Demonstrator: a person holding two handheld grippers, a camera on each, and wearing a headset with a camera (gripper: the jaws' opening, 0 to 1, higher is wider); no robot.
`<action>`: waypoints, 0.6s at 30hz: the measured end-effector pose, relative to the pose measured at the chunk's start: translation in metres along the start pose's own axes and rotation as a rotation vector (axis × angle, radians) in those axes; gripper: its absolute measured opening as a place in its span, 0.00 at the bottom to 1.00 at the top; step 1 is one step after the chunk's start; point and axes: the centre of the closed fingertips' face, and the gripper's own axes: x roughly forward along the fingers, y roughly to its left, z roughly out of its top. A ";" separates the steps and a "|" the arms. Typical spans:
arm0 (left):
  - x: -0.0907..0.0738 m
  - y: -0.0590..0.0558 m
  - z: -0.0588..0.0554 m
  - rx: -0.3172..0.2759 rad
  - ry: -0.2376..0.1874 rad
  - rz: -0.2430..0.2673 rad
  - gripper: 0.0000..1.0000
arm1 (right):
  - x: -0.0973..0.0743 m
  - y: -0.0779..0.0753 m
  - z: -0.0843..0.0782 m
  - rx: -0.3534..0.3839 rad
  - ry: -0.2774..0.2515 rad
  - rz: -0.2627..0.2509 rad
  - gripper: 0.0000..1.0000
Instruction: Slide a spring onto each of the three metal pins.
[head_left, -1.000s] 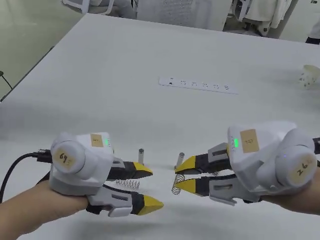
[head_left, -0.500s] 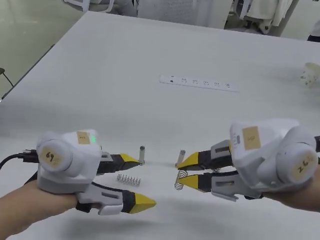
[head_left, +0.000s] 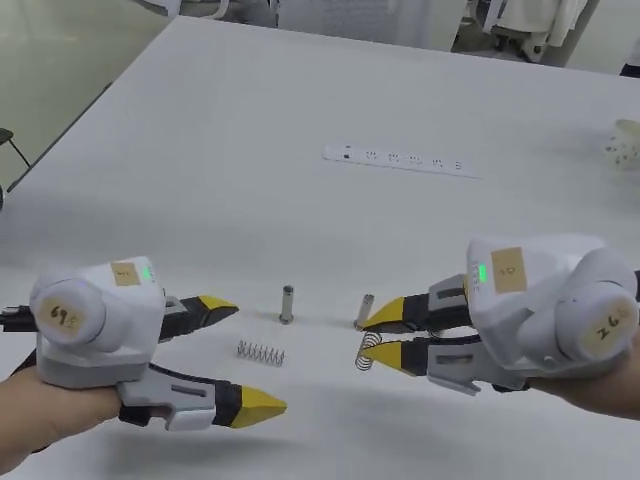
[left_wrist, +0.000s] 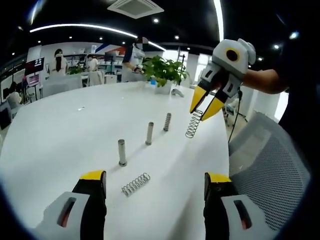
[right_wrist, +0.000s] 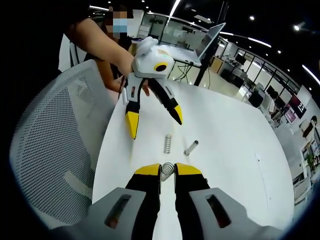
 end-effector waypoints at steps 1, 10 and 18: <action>-0.001 0.001 -0.001 -0.005 0.001 0.003 0.79 | 0.000 0.000 0.000 -0.001 0.001 0.000 0.07; -0.015 0.016 -0.004 -0.040 -0.021 0.064 0.93 | 0.001 -0.002 -0.005 0.001 0.012 -0.009 0.07; -0.019 0.020 -0.006 -0.055 -0.037 0.095 0.98 | 0.002 -0.004 -0.012 0.002 0.029 -0.019 0.07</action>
